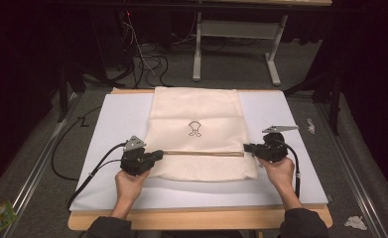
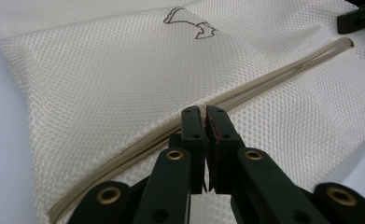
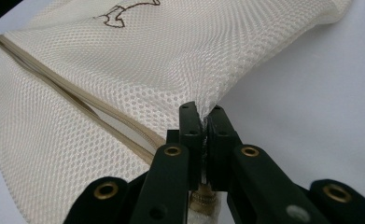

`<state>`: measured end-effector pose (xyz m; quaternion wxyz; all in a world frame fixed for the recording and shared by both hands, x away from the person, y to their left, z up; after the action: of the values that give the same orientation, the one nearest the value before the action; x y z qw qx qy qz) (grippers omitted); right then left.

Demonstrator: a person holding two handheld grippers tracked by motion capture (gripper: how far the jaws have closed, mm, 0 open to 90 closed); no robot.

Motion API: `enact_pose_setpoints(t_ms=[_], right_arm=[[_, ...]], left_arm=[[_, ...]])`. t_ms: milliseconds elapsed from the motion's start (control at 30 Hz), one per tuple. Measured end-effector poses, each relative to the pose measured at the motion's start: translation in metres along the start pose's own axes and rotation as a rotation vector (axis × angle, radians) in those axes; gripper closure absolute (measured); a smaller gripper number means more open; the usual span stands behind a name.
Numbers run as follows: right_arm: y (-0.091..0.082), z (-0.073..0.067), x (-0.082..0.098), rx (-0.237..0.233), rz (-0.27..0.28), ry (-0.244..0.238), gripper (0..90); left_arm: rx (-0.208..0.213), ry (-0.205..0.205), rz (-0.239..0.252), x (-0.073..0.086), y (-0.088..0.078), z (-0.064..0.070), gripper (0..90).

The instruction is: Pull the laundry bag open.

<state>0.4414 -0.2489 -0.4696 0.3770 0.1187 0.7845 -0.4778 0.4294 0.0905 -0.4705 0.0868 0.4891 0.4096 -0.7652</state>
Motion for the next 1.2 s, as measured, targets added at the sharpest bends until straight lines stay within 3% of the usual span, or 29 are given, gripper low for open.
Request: enact_pose_setpoints(t_ms=[100, 1200], right_arm=[[-0.001, 0.003, -0.001, 0.003, 0.006, 0.007, 88.4], [-0.006, 0.013, -0.008, 0.026, 0.018, 0.019, 88.4]], left_arm=[[0.006, -0.015, 0.005, 0.000, -0.002, -0.003, 87.3], [-0.043, -0.028, 0.008, 0.001, -0.016, -0.024, 87.3]])
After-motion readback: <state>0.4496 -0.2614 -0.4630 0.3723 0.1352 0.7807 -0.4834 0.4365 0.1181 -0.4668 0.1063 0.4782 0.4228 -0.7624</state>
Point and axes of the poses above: each handheld gripper's, and its own axes: y roughly forward along the jaws, x roughly out of its underside, z roughly to its right, the point moved 8 cm from there along y, roughly forward along the jaws, and after that the axes turned 2 degrees about y, right-handed, at the moved point
